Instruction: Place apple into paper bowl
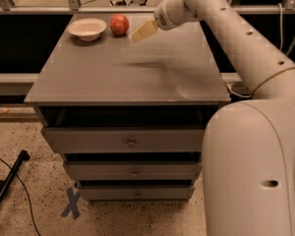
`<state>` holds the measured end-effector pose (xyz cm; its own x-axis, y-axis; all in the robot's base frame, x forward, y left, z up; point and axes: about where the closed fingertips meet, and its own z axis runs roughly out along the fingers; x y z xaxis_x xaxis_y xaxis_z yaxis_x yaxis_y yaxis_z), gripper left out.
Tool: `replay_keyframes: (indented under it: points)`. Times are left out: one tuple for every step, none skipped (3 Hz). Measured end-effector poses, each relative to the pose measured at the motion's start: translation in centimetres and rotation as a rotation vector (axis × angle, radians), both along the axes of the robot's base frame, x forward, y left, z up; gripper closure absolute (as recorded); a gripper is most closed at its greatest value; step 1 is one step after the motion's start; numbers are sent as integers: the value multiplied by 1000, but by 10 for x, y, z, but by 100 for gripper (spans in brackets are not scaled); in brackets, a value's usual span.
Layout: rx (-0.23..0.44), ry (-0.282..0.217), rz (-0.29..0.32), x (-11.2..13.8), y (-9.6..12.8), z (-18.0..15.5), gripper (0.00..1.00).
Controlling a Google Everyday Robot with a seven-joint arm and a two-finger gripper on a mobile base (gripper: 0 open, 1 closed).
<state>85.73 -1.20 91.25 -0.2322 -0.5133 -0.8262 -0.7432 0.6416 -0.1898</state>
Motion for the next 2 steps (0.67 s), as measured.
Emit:
replay_keyframes:
  points:
    - [112,-43,-33,28,24,-4,0]
    - [181,-56,-23,46,56,-11,0]
